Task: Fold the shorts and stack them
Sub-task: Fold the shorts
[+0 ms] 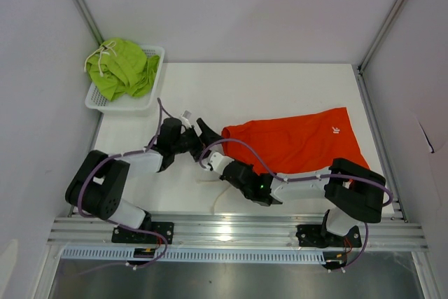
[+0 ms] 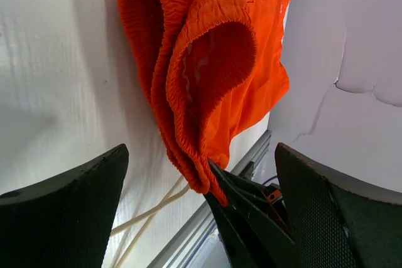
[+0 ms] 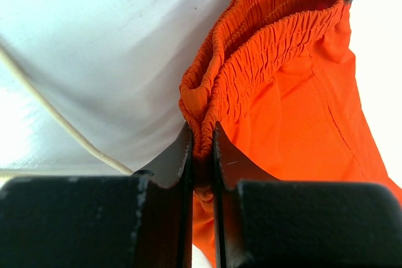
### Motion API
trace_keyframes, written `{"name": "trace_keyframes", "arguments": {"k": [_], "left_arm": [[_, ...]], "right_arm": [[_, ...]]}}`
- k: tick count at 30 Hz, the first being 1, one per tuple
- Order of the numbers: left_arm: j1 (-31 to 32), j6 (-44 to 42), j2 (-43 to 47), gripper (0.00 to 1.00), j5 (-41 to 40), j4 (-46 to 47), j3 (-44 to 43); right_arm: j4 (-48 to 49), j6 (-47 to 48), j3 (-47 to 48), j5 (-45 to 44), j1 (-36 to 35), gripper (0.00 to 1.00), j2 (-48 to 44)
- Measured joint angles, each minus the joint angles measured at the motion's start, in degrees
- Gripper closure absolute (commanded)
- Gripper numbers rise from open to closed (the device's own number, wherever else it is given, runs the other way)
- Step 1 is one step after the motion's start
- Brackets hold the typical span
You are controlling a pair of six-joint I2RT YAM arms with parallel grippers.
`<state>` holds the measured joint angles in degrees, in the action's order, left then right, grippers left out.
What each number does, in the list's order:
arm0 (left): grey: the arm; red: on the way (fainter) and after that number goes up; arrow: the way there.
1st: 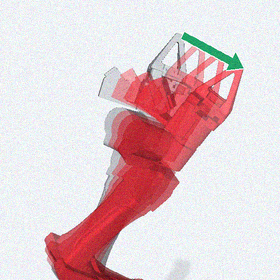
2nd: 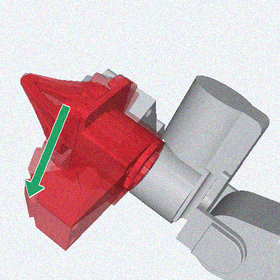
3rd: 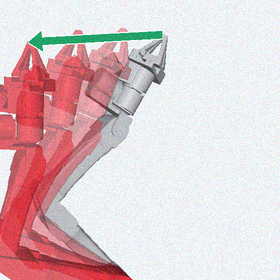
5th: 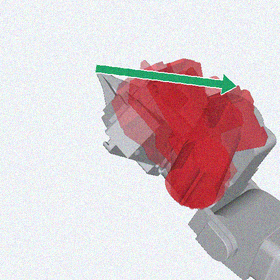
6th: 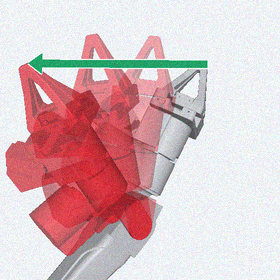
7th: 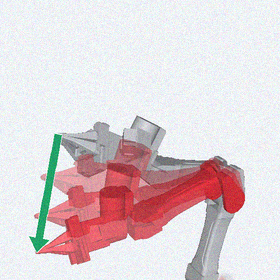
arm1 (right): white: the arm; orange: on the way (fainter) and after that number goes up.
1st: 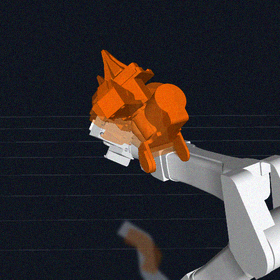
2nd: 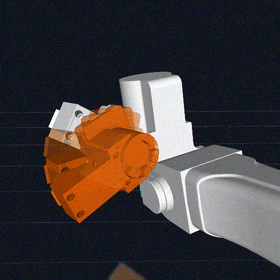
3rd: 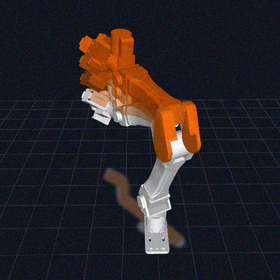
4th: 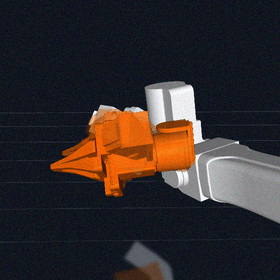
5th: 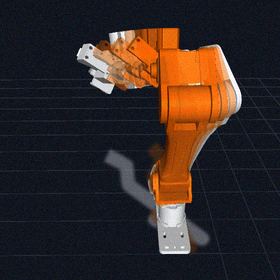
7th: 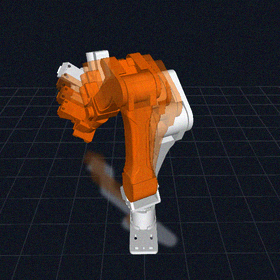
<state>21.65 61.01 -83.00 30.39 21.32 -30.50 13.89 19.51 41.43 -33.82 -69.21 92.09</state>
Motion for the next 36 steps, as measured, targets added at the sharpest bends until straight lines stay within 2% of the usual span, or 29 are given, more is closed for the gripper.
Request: {"name": "trace_keyframes", "arguments": {"k": [14, 22, 29, 30, 36], "left_arm": [[5.88, 7.67, -10.91, 0.01, -0.31, 11.26, -1.95], [6.51, 10.47, -14.8, 0.01, -2.23, 15.69, -1.99], [6.56, 12.85, -20.37, 0.11, -4.7, 21.53, -3.76], [6.56, 13.11, -21.29, 0.16, -4.87, 22.03, -4.24], [6.58, 14.14, -23.28, 0.32, -6.14, 24.85, -5.66]], "right_arm": [[0.2, -0.02, -0.17, 1.49, 0.61, 0.98, -0.11], [0.2, -0.26, -0.22, 1.95, 0.72, 0.98, -0.37], [0.17, -0.59, -0.33, 2.67, 0.72, 0.98, -1.38], [0.17, -0.61, -0.33, 2.73, 0.72, 0.98, -1.46], [0.2, -0.66, -0.33, 2.89, 0.72, 0.98, -1.53]]}}
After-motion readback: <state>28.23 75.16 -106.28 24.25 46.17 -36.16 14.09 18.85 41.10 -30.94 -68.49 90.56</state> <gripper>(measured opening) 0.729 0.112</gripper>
